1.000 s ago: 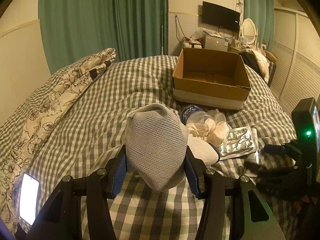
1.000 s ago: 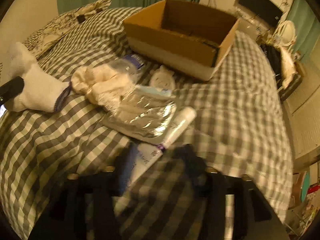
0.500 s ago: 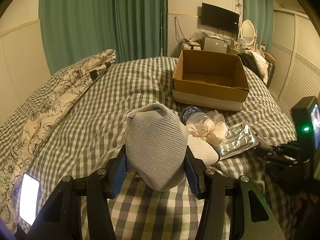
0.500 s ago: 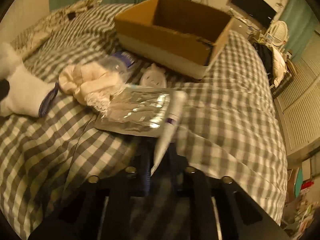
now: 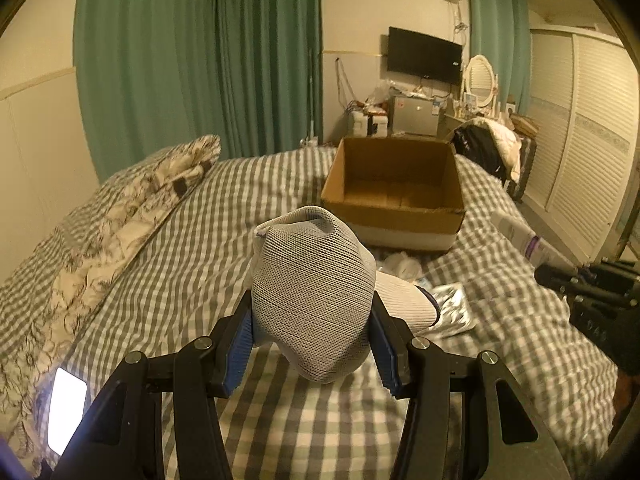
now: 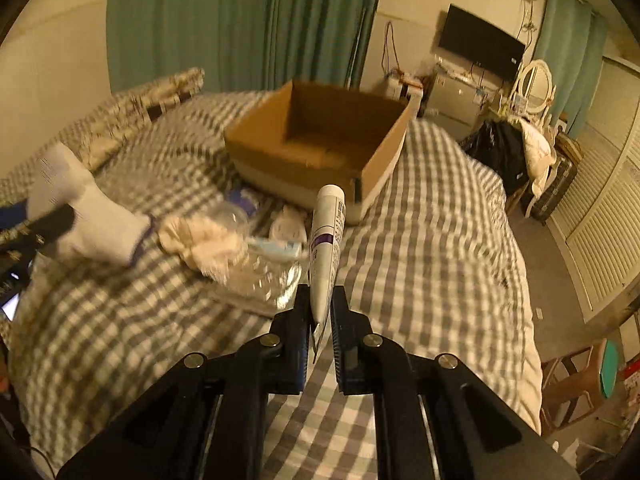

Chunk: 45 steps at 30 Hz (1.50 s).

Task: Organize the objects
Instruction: 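Carry sock and tube into the cardboard box and open both grippers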

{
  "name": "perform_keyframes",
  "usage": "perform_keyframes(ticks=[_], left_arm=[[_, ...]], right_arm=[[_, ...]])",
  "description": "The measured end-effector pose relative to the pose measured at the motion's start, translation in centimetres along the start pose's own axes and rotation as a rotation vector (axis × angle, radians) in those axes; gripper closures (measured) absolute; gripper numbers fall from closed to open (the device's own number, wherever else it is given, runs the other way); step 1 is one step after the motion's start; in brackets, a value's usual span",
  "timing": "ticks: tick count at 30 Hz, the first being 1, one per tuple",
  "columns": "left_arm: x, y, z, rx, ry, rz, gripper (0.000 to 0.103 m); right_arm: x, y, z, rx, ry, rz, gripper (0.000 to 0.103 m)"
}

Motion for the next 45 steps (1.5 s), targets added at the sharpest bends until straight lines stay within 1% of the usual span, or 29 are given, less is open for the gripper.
perform_keyframes(ticks=[5,7,10,12,16,19,21,26,29,33,37,38,39,40,41,42,43,44,45], left_arm=[[3.6,-1.6,-0.1,-0.031,-0.041,-0.057,0.050],[5.7,-2.0,-0.5,-0.047,-0.063,-0.077,0.050],[9.1,-2.0,-1.6,-0.059,-0.081,-0.079,0.050],[10.9,-1.9,-2.4,-0.049,-0.093,-0.090,0.050],[14.5,-1.7,-5.7,-0.030,-0.096,-0.114,0.050],[16.5,-1.6,-9.0,-0.011,-0.088,-0.122,0.050],[17.3,-1.6,-11.4,-0.013,-0.075,-0.121,0.050],[17.9,-1.1,-17.4,-0.017,-0.032,-0.102,0.050],[17.8,-1.2,-20.3,-0.021,-0.013,-0.104,0.050],[16.7,-1.4,-23.6,-0.033,0.024,-0.119,0.049],[15.8,-1.7,-24.8,-0.053,0.042,-0.127,0.048],[15.8,-1.8,-24.9,-0.060,0.045,-0.127,0.046],[15.8,-1.8,-24.9,-0.063,0.048,-0.125,0.042],[15.7,-1.8,-24.8,-0.056,0.048,-0.124,0.031],[15.8,-1.8,-24.6,-0.045,0.044,-0.122,0.023],[15.8,-1.8,-24.2,-0.031,0.033,-0.120,0.011],[15.9,-1.8,-23.6,-0.027,0.019,-0.118,0.008],[16.0,-1.8,-23.0,-0.028,0.010,-0.116,0.008],[16.1,-1.7,-22.4,-0.032,0.004,-0.112,0.007]], right_arm=[[3.4,-1.5,2.7,0.015,-0.098,-0.009,0.094],[4.8,-1.9,3.2,0.021,-0.128,-0.010,0.094],[7.5,-2.4,3.5,0.028,-0.173,-0.006,0.094],[9.7,-2.7,3.0,0.039,-0.198,-0.011,0.094],[13.2,-3.0,1.6,0.054,-0.233,-0.014,0.094],[16.0,-3.0,-0.5,0.064,-0.245,-0.021,0.094],[17.5,-2.8,-2.5,0.065,-0.239,-0.022,0.094],[19.9,-2.8,-9.0,0.058,-0.186,-0.045,0.094],[20.5,-2.8,-12.4,0.059,-0.152,-0.054,0.094],[20.1,-2.8,-15.6,0.068,-0.130,-0.054,0.093],[19.2,-2.9,-17.2,0.090,-0.126,-0.066,0.092],[19.0,-3.0,-17.3,0.093,-0.126,-0.071,0.092],[18.9,-3.2,-17.4,0.092,-0.125,-0.076,0.092],[18.7,-3.3,-17.4,0.090,-0.127,-0.079,0.092],[18.8,-3.6,-17.4,0.082,-0.128,-0.084,0.084],[18.8,-3.7,-17.2,0.071,-0.129,-0.089,0.063],[18.9,-4.0,-17.0,0.060,-0.134,-0.098,0.052],[18.8,-4.4,-16.4,0.052,-0.148,-0.111,0.042],[18.9,-4.6,-15.6,0.050,-0.159,-0.122,0.041]])
Point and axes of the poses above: each gripper's, at about its wrist camera, not at the fingertips, and z roughly against the way its jaws point, y to its left, x to its top, the point moved 1 cm from there along -z, roughly the way its jaws point, and after that the axes turned 11 degrees about -x, right-handed, at the moved point
